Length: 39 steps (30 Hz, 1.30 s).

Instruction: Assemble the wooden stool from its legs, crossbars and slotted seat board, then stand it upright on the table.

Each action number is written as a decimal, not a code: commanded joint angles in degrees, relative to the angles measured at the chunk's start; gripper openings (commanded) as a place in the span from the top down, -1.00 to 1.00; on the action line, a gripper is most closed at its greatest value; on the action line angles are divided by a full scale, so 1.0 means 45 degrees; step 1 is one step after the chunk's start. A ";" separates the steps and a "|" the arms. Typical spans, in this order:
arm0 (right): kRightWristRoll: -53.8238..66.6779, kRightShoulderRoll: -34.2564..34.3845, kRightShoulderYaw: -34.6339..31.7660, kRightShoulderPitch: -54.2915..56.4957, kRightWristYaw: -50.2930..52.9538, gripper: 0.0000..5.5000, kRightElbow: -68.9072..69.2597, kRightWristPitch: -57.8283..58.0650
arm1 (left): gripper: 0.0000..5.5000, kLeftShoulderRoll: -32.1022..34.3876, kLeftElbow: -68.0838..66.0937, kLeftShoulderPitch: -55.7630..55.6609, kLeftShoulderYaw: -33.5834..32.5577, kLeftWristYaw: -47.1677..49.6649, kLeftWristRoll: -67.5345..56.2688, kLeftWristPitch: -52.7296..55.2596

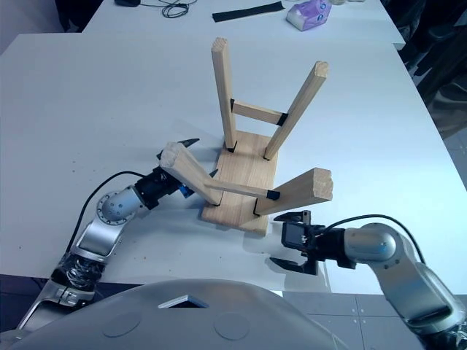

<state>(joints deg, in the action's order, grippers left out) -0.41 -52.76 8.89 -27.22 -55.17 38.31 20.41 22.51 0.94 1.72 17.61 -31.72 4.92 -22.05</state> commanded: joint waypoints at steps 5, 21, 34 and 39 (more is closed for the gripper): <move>-0.2820 0.0830 0.1117 0.1092 0.2524 -0.65 -0.1608 -0.0834 | -0.59 0.0378 0.0275 0.0775 0.0174 0.0168 0.0424 -0.0792; -0.3554 0.2802 0.1219 0.4327 0.5019 -0.65 -0.5655 -0.1902 | -0.59 -0.0271 0.2174 0.1117 0.0358 0.0607 0.0663 0.0742; -0.3553 0.2959 0.0377 0.3907 0.6278 -0.65 -0.6805 -0.2595 | -0.59 0.2572 0.3447 0.2874 -0.2292 -0.1675 -0.2551 0.2312; -0.2768 0.3006 -0.0848 0.1134 0.5984 -0.65 -0.4262 -0.1571 | -0.52 0.3535 0.1915 0.3159 -0.4478 -0.2068 -0.3853 0.3407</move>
<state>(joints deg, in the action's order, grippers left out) -14.23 -38.85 6.07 -15.28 -25.63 16.27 9.13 37.11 13.14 16.41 0.73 -40.69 -10.75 -9.64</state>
